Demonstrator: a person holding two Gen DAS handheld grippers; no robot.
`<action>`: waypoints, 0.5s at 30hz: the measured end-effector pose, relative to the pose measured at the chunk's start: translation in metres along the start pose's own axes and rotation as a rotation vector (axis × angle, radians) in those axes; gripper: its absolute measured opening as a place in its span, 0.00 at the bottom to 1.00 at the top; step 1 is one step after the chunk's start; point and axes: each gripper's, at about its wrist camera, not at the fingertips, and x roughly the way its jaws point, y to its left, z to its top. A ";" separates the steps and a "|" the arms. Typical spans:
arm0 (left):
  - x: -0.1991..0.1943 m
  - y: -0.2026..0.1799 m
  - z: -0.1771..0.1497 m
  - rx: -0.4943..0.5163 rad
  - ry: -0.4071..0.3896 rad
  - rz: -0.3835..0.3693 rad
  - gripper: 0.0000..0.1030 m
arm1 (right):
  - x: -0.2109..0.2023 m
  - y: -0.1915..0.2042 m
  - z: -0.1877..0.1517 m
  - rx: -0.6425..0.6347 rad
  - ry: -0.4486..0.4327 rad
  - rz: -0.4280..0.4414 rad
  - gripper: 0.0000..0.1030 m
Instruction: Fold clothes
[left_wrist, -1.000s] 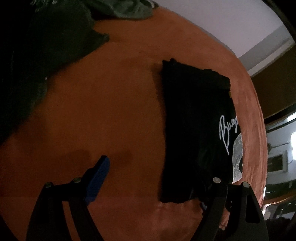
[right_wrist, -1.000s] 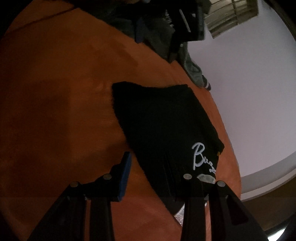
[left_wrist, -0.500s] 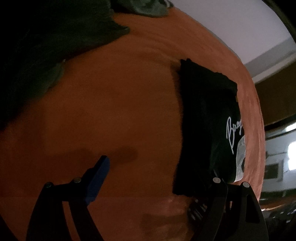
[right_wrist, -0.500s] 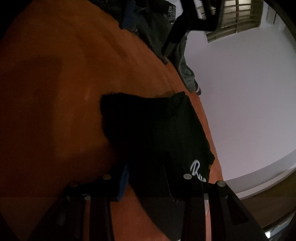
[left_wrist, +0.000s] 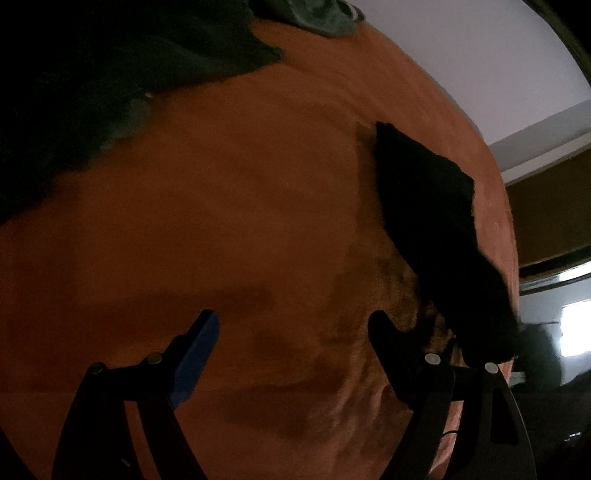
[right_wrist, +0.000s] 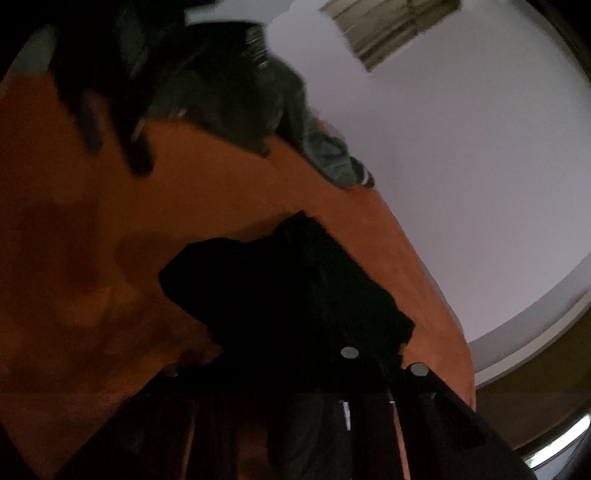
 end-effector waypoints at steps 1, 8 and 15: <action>0.003 -0.004 -0.001 0.000 -0.001 -0.013 0.81 | -0.004 -0.012 0.004 0.028 0.008 0.029 0.12; -0.001 -0.031 -0.005 0.006 -0.048 -0.143 0.81 | -0.034 -0.125 0.050 0.246 0.038 0.193 0.12; -0.048 -0.060 0.011 0.012 -0.196 -0.185 0.81 | -0.084 -0.237 0.098 0.476 0.041 0.418 0.11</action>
